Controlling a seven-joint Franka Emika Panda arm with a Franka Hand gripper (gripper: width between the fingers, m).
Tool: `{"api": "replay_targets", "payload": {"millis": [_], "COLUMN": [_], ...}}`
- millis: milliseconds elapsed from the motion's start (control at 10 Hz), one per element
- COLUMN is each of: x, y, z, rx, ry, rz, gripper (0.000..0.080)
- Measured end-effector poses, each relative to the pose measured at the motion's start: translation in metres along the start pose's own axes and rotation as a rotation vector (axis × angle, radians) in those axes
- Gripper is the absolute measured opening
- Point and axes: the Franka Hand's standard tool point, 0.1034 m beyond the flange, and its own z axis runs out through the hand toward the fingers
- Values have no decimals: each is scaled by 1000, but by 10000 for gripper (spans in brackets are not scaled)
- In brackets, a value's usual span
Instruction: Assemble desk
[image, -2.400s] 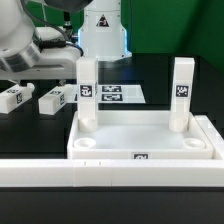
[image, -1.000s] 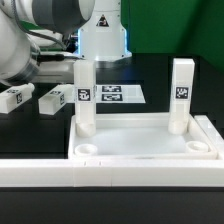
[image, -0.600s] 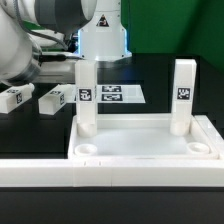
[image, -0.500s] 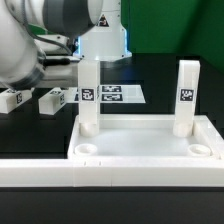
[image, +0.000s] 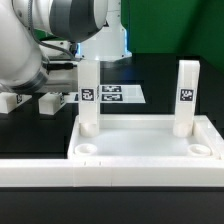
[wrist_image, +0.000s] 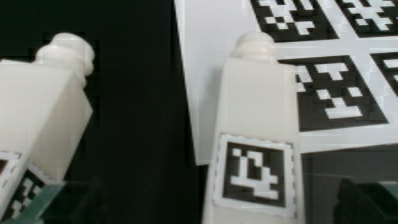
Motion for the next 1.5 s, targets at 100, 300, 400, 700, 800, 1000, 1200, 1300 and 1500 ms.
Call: {"api": "replay_targets", "payload": {"millis": [100, 300, 400, 700, 800, 1000, 1200, 1300, 1500], "x": [2, 8, 9, 10, 10, 10, 7, 2, -17], "y": [1, -1, -1, -3, -3, -3, -5, -7, -13], "z": [1, 9, 12, 15, 15, 15, 8, 0, -26], "rx": [-3, -12, -14, -16, -15, -15, -12, -8, -6], "ry": [1, -3, -6, -14, -14, -13, -1, 9, 21], "rz": [16, 27, 27, 28, 28, 26, 6, -10, -82], "gripper": [649, 649, 649, 384, 291, 291, 291, 291, 292]}}
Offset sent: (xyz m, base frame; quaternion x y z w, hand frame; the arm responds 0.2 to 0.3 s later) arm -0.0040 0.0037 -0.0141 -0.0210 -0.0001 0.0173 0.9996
